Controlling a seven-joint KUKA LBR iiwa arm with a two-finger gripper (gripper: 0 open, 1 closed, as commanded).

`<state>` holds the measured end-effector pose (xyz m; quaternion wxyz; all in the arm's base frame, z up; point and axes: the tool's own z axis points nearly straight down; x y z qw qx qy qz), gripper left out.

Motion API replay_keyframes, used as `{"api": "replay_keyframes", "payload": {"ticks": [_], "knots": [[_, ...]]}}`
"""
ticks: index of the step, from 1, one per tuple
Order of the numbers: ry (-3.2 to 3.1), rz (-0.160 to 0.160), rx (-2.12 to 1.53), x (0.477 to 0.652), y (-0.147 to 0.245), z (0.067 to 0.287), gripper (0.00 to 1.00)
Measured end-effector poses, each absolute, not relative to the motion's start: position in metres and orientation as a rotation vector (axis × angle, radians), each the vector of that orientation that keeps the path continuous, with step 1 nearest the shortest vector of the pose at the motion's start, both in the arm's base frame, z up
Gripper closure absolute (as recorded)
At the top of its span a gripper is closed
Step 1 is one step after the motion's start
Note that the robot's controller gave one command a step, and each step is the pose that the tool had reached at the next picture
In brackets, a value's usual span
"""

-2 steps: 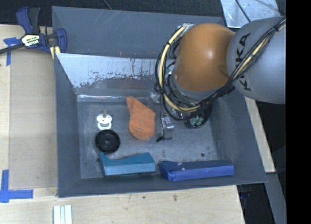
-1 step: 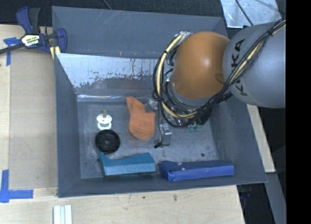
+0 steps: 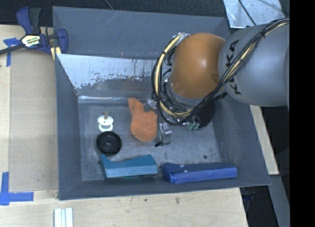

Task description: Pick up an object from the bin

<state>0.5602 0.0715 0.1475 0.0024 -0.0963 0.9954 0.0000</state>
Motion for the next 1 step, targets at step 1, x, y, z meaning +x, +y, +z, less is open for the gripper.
{"api": "replay_keyframes", "payload": {"ticks": [1], "knots": [[3.121, 0.001, -0.332, 0.5586, 0.072, 0.1104, 0.0]]}}
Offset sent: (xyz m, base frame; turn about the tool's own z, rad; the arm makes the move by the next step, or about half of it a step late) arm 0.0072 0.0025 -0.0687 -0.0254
